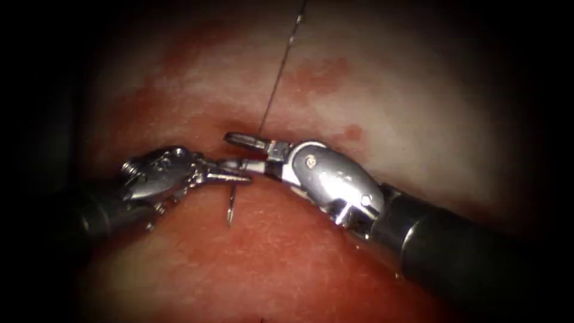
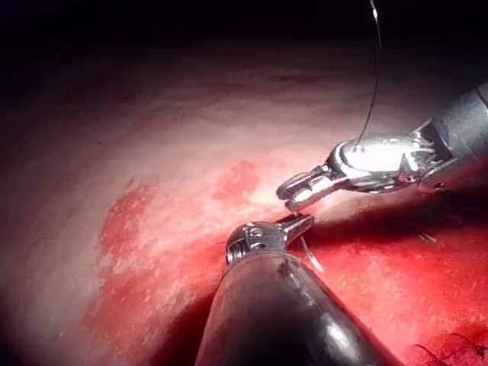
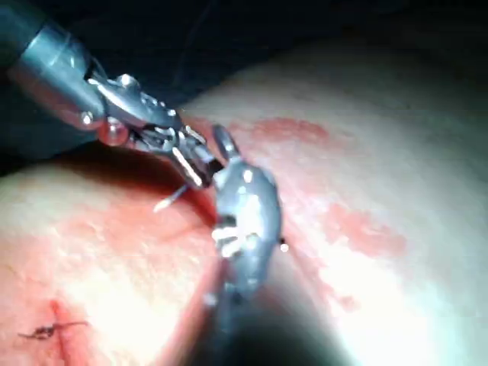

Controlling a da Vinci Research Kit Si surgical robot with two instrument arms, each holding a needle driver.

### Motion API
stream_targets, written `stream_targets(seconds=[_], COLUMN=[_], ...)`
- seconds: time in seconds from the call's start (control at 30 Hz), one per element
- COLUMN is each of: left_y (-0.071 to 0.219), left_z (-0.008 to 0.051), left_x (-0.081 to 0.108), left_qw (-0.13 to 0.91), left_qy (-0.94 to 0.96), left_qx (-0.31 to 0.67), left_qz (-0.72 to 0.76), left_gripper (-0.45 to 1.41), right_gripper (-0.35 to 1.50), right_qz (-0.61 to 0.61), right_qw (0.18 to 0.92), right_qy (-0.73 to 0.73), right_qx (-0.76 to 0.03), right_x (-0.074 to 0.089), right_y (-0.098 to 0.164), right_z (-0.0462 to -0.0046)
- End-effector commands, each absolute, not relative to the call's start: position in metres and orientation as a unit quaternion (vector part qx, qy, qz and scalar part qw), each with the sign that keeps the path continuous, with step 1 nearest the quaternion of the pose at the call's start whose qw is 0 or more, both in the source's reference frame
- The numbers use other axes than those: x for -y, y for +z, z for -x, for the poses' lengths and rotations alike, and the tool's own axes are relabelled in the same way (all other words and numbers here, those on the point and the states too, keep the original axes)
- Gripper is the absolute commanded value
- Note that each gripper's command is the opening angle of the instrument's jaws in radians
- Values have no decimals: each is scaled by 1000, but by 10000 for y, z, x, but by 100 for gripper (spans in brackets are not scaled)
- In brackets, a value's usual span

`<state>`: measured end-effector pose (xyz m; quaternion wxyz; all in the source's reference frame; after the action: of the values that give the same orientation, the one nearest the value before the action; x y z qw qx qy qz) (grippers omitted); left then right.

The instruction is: Wound Closure

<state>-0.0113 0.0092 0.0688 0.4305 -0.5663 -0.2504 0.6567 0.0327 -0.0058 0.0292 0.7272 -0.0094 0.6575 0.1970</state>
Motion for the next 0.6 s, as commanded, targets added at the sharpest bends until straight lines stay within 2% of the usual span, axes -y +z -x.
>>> stream_targets(seconds=[0.03, 0.23, 0.27, 0.33, 0.37, 0.4, 0.47, 0.6], left_y=[693, 691, 691, 691, 691, 691, 691, 690], left_z=[118, 118, 118, 117, 117, 117, 114, 100], left_x=[-94, -96, -96, -96, -96, -96, -96, -89], left_qw=[430, 419, 415, 419, 419, 423, 427, 428], left_qy=[657, 664, 669, 666, 665, 661, 662, 666], left_qx=[251, 238, 227, 218, 210, 205, 183, 153], left_qz=[567, 572, 574, 577, 582, 585, 588, 591], left_gripper=[-45, -45, -11, 36, 73, 98, 120, 120], right_gripper=[-35, -35, -35, -35, -35, -35, -35, -35], right_qz=[13, 25, 28, 29, 28, 29, 29, 22], right_qw=[733, 746, 747, 747, 746, 745, 745, 739], right_qy=[185, 143, 139, 137, 136, 132, 129, 125], right_qx=[-655, -650, -650, -650, -651, -653, -654, -661], right_x=[55, 59, 58, 57, 56, 56, 53, 44], right_y=[298, 299, 299, 299, 298, 298, 299, 304], right_z=[-334, -331, -329, -327, -326, -325, -324, -325])
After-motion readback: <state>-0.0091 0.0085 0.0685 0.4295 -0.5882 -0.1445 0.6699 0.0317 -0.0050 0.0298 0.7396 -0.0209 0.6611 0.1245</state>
